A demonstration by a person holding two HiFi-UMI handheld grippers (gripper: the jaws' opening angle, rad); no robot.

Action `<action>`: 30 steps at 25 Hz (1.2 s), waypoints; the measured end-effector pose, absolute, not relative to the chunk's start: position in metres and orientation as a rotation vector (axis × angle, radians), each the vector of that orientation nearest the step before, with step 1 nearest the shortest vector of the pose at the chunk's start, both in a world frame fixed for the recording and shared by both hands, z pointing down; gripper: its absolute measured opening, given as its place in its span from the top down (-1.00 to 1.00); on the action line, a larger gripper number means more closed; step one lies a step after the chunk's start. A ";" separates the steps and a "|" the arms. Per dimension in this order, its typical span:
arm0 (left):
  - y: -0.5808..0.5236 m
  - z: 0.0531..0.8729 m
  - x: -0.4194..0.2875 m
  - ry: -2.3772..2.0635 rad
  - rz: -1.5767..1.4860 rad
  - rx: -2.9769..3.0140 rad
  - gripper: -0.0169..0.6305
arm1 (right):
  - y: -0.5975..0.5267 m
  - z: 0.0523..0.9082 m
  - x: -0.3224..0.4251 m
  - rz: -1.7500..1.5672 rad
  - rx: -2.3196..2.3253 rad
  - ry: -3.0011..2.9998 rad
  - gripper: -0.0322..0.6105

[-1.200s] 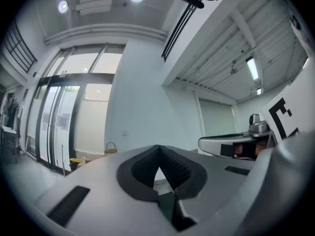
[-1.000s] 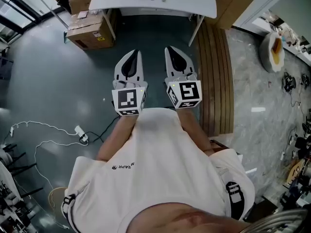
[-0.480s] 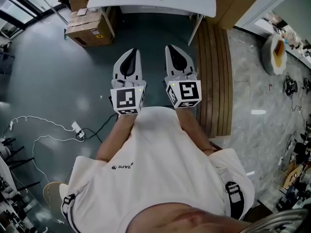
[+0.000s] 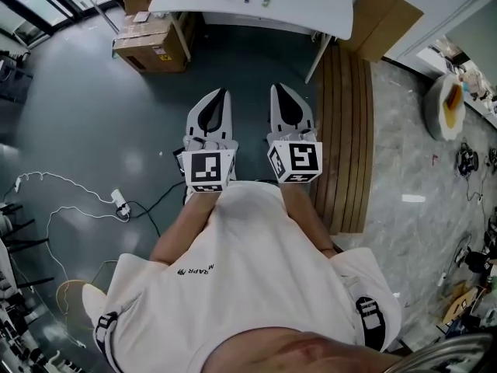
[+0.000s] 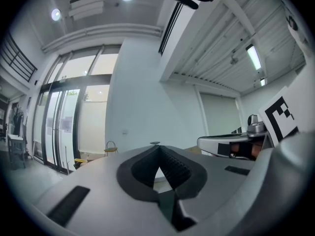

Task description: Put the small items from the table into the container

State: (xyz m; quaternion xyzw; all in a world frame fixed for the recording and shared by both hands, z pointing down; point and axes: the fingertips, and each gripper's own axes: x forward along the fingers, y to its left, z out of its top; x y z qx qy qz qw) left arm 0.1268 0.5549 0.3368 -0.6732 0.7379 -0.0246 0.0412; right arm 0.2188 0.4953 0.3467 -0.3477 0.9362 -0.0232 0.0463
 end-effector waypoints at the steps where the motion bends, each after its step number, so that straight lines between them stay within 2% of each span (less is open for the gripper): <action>1: 0.551 0.339 0.125 2.261 -0.077 -2.064 0.93 | 0.492 0.347 0.217 -0.071 -1.063 2.858 0.88; 10: 0.487 0.348 0.093 2.228 -0.039 -2.109 0.93 | 0.434 0.351 0.182 -0.049 -1.103 2.859 0.88; 30: 0.289 0.347 -0.073 2.211 -0.059 -2.179 0.93 | 0.241 0.342 0.023 -0.060 -1.185 2.851 0.88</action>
